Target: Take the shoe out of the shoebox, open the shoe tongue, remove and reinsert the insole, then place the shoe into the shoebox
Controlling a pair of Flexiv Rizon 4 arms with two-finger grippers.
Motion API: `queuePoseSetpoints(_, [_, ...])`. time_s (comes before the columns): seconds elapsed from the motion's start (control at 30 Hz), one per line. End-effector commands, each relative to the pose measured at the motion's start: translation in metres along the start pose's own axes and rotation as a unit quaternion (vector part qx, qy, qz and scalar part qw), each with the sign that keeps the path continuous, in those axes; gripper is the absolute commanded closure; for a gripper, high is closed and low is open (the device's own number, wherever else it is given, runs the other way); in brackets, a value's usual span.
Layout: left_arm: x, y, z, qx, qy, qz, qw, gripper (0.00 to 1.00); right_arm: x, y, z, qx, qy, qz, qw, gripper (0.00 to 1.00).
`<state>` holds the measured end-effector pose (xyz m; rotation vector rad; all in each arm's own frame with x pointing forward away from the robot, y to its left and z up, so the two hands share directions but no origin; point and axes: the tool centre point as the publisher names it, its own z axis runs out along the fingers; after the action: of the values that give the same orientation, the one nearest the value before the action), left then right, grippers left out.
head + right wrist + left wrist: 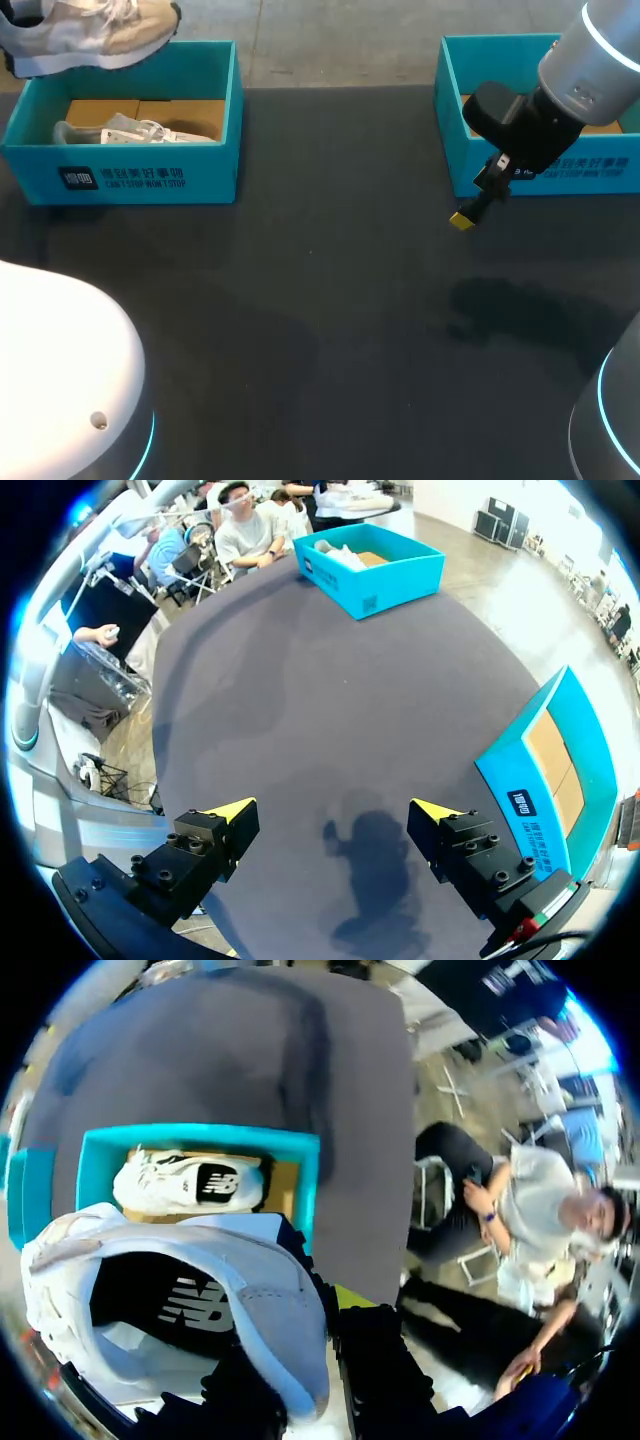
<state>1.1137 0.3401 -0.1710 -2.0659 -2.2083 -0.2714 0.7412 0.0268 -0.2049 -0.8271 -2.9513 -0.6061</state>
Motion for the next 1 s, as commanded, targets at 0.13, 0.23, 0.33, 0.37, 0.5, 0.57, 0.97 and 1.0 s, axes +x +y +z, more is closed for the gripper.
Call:
queuePoseSetpoints(0.13, [0.0014, -0.0012, -0.0020, -0.040, 0.002, 0.076, 0.996, 1.00, -0.0005, 0.0004, 0.0006, 0.001, 0.000, 0.000, 1.000, 0.00])
queuePoseSetpoints(0.23, [0.0016, 0.0023, -0.0026, -0.039, -0.002, 0.075, 0.996, 1.00, -0.0005, 0.0004, 0.0006, 0.001, 0.000, 0.000, 1.000, 0.00])
queuePoseSetpoints(0.33, [0.0016, 0.0023, -0.0026, -0.039, -0.002, 0.075, 0.996, 1.00, -0.0005, 0.0004, 0.0006, 0.001, 0.000, 0.000, 1.000, 0.00])
queuePoseSetpoints(0.37, [0.0016, 0.0023, -0.0026, -0.039, -0.002, 0.075, 0.996, 1.00, -0.0005, 0.0004, 0.0006, 0.001, 0.000, 0.000, 1.000, 0.00])
queuePoseSetpoints(0.5, [0.0016, 0.0023, -0.0026, -0.039, -0.002, 0.075, 0.996, 1.00, -0.0005, 0.0004, 0.0006, 0.001, 0.000, 0.000, 1.000, 0.00])
queuePoseSetpoints(0.57, [0.0016, 0.0023, -0.0026, -0.039, -0.002, 0.075, 0.996, 1.00, -0.0005, 0.0004, 0.0006, 0.001, 0.000, 0.000, 1.000, 0.00])
queuePoseSetpoints(0.97, [0.0016, 0.0023, -0.0026, -0.039, -0.002, 0.075, 0.996, 1.00, -0.0005, 0.0004, 0.0006, 0.001, 0.000, 0.000, 1.000, 0.00])
queuePoseSetpoints(1.0, [0.0016, 0.0023, -0.0026, -0.039, -0.002, 0.075, 0.996, 1.00, -0.0005, 0.0004, 0.0006, 0.001, 0.000, 0.000, 1.000, 0.00])
